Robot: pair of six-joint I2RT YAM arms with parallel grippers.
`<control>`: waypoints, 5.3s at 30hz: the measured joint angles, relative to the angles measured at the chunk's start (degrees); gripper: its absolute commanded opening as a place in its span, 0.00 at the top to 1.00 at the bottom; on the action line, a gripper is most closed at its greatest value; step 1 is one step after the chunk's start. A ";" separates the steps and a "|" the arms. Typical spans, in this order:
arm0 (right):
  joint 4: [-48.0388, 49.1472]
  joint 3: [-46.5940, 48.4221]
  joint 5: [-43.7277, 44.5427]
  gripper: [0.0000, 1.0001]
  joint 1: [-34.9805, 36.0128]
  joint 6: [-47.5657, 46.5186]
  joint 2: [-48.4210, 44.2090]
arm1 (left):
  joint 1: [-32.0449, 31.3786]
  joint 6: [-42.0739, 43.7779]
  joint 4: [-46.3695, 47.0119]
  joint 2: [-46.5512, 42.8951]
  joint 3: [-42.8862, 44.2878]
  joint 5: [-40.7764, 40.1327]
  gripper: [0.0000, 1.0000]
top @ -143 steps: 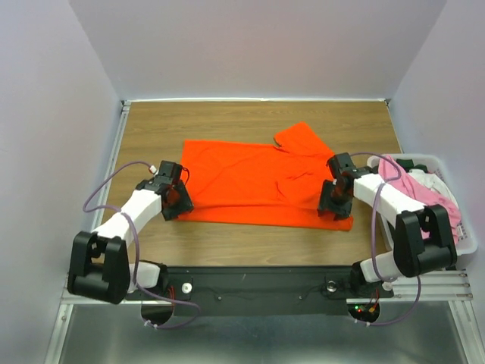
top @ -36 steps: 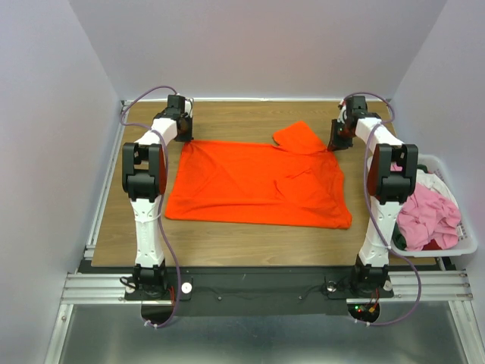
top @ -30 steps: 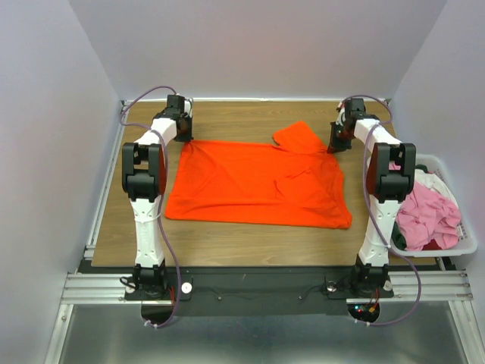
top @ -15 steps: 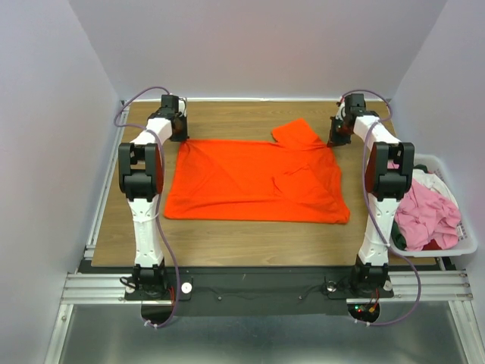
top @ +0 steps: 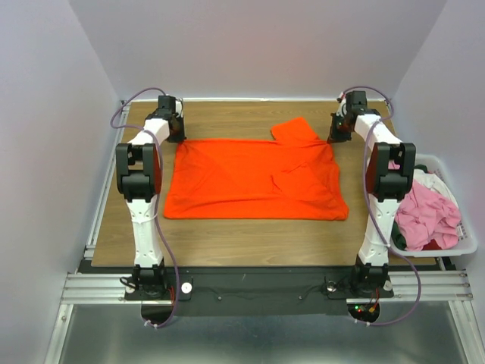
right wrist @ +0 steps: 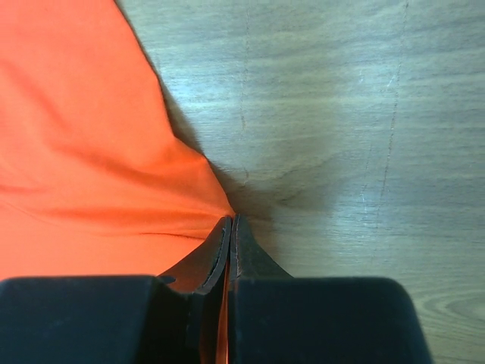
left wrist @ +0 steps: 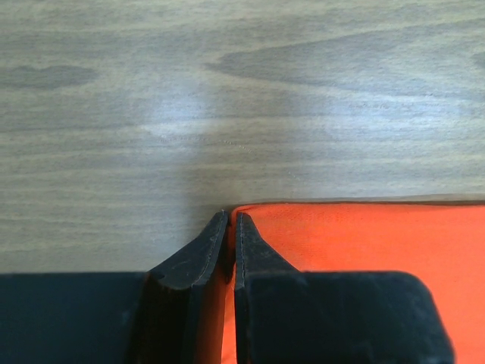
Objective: Fold and stack the t-shirts
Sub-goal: Fold the tshirt
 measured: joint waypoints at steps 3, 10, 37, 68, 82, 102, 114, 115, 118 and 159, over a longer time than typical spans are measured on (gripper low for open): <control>0.04 -0.04 0.15 0.99 0.00 0.00 -0.74 | 0.02 0.00 -0.31 -0.85 -1.03 -0.46 1.00; 0.48 -1.90 0.26 0.99 0.00 0.04 -4.22 | 0.37 -0.57 -0.92 -3.58 -2.69 -0.61 1.00; 1.95 -14.12 1.36 0.99 0.00 1.64 -16.28 | 0.42 -1.11 -1.62 -17.90 -14.56 -1.18 1.00; 3.50 -26.40 3.69 0.99 0.00 6.12 -24.06 | -0.17 -6.36 -1.70 -25.83 -27.17 -4.15 0.98; 3.65 -31.89 3.17 0.52 0.00 8.61 -23.19 | -0.50 -9.18 -0.37 -25.49 -31.56 -3.72 0.15; 4.50 -5.77 -0.13 0.49 6.36 3.21 -7.28 | -0.50 -14.93 -3.39 -37.13 -31.89 -4.68 0.06; 4.20 0.50 3.19 0.52 9.18 1.01 2.27 | -0.57 -15.08 -3.50 -37.20 -34.64 -4.46 0.12; 4.24 0.63 3.45 0.52 9.27 0.90 2.40 | -0.63 -15.08 -3.48 -37.22 -34.77 -4.35 0.13; 4.33 1.20 4.35 0.56 9.90 0.39 3.26 | -0.81 -15.08 -3.34 -37.70 -35.39 -4.26 0.13; 3.74 -43.21 -5.01 0.97 12.57 5.84 -38.64 | -1.31 -17.09 -2.82 -43.50 -40.61 -3.82 0.15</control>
